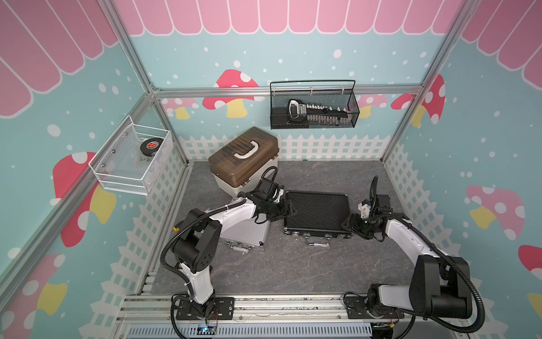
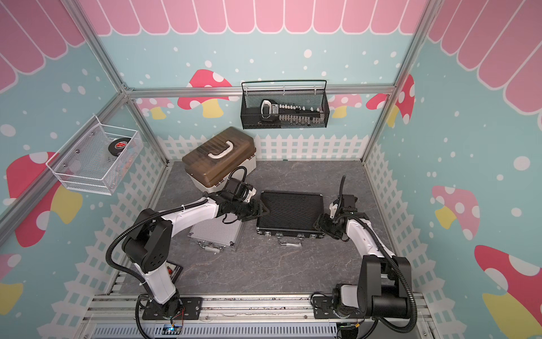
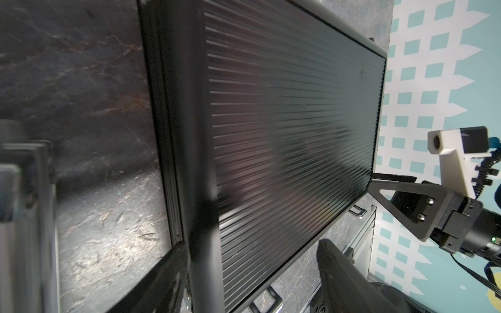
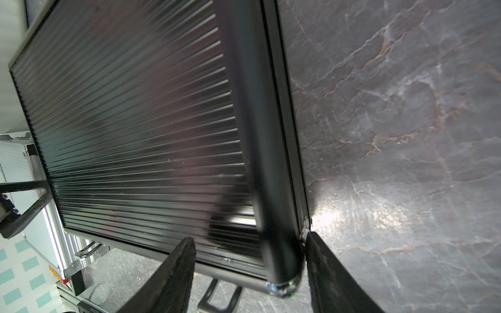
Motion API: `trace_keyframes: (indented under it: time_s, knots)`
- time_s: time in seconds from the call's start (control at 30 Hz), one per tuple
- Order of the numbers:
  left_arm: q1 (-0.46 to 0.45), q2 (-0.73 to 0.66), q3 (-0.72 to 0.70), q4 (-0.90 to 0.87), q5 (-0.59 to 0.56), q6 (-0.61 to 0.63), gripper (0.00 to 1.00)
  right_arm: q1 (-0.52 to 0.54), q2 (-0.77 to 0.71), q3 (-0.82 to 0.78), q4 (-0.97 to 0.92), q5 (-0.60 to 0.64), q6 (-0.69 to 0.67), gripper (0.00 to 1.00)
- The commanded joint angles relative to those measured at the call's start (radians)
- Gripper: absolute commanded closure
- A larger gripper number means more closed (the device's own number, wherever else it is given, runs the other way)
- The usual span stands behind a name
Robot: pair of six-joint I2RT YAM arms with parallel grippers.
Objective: Open the poker set cases
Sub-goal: Open the case lid on the poker set case.
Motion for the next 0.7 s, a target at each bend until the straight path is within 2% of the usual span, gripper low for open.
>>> trace_keyframes:
  time_s: [0.0, 0.4, 0.53, 0.67]
  knots:
    - [-0.011, 0.006, 0.014, 0.005, 0.003, -0.013, 0.22, -0.006, 0.010, -0.016, 0.029, -0.059, 0.016, 0.37]
    - [-0.016, 0.016, 0.007, 0.006, 0.013, -0.024, 0.21, -0.013, 0.026, -0.022, 0.060, -0.091, 0.027, 0.36]
    - [-0.016, 0.022, 0.002, 0.003, 0.000, -0.025, 0.13, -0.013, 0.028, -0.023, 0.066, -0.089, 0.030, 0.32]
    - [-0.015, 0.023, 0.005, 0.002, 0.009, -0.024, 0.13, -0.013, 0.023, -0.022, 0.066, -0.091, 0.030, 0.34]
